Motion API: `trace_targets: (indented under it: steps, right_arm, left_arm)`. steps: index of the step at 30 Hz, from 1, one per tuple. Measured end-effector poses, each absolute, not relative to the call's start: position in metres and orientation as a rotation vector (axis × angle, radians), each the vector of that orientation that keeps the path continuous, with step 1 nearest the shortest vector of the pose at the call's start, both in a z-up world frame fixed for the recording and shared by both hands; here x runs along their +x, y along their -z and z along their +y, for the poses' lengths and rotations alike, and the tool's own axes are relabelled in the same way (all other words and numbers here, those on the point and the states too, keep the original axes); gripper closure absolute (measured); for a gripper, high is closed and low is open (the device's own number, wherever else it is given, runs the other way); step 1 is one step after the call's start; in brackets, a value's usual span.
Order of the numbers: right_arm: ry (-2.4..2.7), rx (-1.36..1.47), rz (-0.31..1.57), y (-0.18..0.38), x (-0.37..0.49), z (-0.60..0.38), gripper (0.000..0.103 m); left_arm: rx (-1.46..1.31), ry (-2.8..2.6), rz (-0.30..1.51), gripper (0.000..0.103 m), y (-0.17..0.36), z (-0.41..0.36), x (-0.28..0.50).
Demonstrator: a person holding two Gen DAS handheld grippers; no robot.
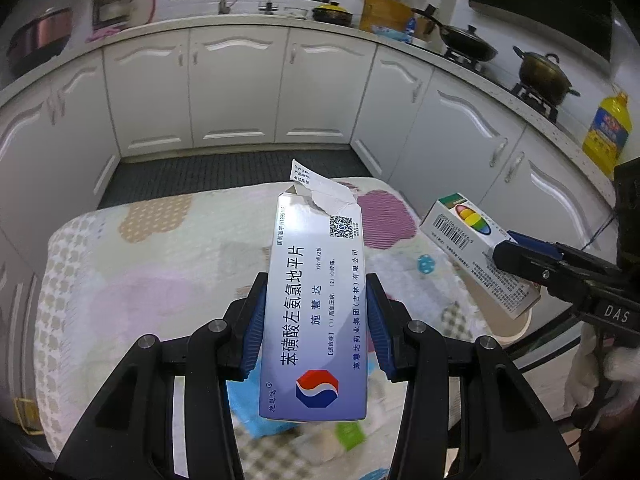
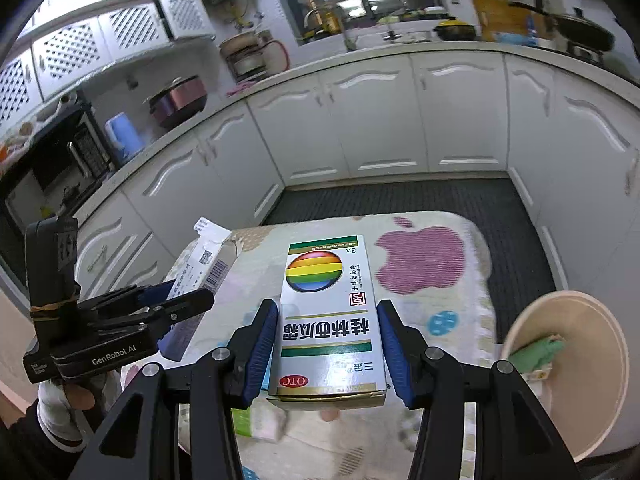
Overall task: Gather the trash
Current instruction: 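Carry both medicine boxes over the beige bin with both tools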
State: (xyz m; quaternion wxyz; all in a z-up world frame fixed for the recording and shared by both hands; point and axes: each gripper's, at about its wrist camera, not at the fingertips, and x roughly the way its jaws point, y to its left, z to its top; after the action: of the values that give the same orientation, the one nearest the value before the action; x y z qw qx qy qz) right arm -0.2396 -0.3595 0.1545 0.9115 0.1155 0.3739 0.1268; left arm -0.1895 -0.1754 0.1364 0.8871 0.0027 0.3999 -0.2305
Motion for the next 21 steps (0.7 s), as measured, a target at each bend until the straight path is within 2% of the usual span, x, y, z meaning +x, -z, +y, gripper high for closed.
trace_targets:
  steps: [21]
  right_arm:
    - [-0.054, 0.387, 0.725, -0.143, -0.303, -0.475, 0.054]
  left_arm:
    - [0.106, 0.642, 0.825, 0.059, -0.143, -0.292, -0.211]
